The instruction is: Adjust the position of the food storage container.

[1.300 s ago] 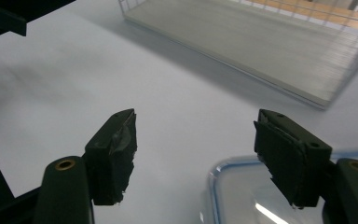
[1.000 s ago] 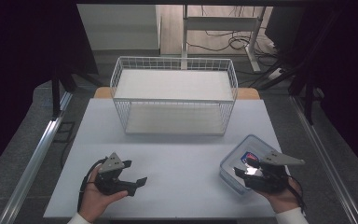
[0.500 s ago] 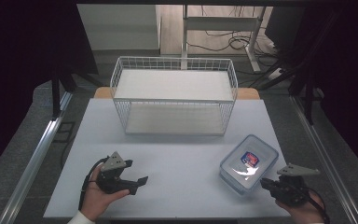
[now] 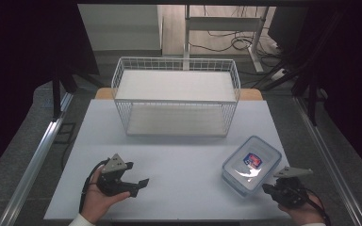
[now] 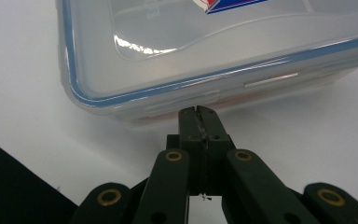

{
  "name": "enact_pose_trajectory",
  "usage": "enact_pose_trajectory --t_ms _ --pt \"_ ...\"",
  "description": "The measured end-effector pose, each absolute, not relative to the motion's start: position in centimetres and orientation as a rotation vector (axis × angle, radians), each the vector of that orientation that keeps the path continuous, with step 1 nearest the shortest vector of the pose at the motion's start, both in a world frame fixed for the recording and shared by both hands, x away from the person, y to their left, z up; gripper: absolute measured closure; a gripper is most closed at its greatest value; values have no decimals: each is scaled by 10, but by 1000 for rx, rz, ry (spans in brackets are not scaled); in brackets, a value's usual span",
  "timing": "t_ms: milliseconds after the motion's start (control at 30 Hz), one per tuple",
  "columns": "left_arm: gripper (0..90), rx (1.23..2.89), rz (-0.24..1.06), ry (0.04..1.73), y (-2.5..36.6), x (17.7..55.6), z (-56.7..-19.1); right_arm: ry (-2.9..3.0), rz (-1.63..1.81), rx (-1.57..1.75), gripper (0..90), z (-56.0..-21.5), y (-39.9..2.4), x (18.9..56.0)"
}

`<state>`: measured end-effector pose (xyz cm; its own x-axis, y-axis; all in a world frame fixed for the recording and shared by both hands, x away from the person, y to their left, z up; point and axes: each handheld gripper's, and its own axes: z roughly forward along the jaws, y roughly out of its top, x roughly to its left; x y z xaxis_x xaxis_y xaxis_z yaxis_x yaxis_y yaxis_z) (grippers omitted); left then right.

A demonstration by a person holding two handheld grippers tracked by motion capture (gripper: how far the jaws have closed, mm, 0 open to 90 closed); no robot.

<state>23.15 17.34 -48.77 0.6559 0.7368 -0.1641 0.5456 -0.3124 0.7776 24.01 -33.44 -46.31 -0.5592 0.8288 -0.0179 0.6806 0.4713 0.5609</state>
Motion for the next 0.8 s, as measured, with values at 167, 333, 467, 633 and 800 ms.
enact_pose_trajectory --t_ms 167,333,467,633,800 --pt "152 2006 278 1000 173 232 -488 2439 759 1276 885 -463 -327 241" --pt "152 2007 280 1001 173 232 -488 2423 806 1254 885 -469 -310 241" --pt "152 2011 276 1002 172 232 -489 2433 807 1219 886 -473 -293 245" --pt "152 2017 275 1004 171 232 -490 2444 824 1168 886 -475 -269 254" --pt "152 2015 277 1008 172 232 -490 2462 841 1126 886 -473 -261 253"
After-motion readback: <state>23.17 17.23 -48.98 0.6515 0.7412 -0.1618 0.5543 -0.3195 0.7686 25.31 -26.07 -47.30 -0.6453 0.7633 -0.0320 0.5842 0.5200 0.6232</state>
